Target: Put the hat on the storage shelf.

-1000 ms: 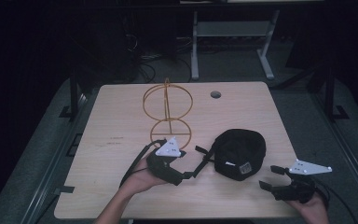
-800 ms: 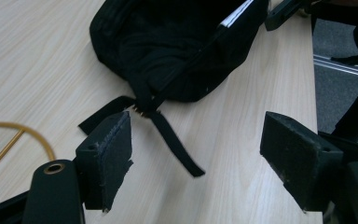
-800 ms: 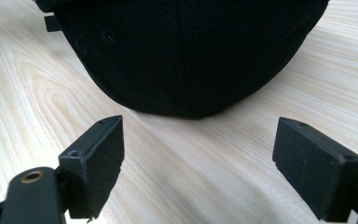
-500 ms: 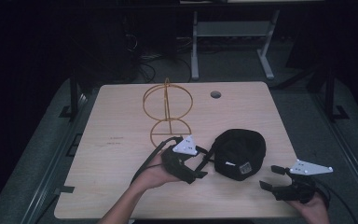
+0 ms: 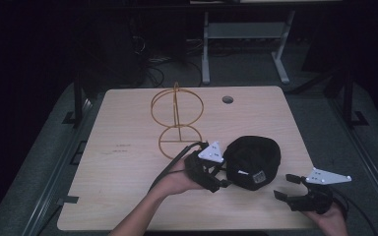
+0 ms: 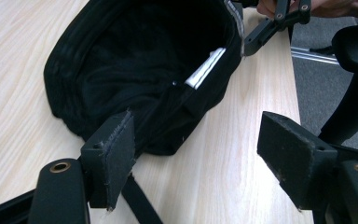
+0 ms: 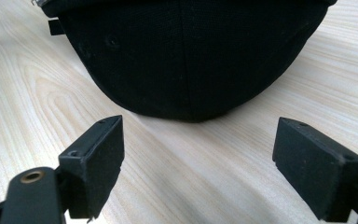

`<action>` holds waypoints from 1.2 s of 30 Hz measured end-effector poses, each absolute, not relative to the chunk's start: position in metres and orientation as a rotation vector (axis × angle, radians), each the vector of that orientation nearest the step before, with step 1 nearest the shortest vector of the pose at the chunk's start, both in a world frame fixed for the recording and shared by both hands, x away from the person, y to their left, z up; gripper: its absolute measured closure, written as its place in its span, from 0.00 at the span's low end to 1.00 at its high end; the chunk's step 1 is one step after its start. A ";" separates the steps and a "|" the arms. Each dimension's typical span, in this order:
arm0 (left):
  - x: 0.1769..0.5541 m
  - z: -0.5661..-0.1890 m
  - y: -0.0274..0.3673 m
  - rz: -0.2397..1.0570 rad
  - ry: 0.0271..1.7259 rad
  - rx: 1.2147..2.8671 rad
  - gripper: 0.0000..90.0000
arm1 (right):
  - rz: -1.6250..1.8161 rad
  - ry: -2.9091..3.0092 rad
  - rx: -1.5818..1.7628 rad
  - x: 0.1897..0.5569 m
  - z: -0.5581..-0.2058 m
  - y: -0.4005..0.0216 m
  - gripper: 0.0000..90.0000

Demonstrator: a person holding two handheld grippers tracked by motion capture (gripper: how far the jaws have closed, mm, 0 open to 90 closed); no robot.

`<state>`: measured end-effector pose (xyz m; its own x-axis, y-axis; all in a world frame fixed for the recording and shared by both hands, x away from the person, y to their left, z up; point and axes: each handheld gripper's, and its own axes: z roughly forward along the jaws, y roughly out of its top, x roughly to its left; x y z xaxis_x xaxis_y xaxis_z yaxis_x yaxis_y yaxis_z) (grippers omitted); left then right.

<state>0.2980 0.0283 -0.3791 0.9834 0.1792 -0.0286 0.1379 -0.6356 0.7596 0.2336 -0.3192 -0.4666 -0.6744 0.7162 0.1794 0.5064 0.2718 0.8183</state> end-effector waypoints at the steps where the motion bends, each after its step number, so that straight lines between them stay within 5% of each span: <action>1: 0.298 -0.379 0.026 0.058 0.216 2.268 0.30 | 1.356 2.318 1.132 0.234 -0.467 -0.319 0.18; 24: 0.310 -0.393 -0.008 -0.008 0.168 2.330 0.34 | 1.365 2.320 1.121 0.233 -0.467 -0.318 0.18; 36: 0.313 -0.399 -0.012 -0.030 0.150 2.352 0.44 | 1.369 2.323 1.128 0.232 -0.467 -0.318 0.18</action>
<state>0.3126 -0.0122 -0.3989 0.9928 0.0993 -0.0665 0.1173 -0.7005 0.7040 0.2320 -0.3182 -0.4671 -0.6817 0.7079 0.1847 0.5043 0.2719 0.8196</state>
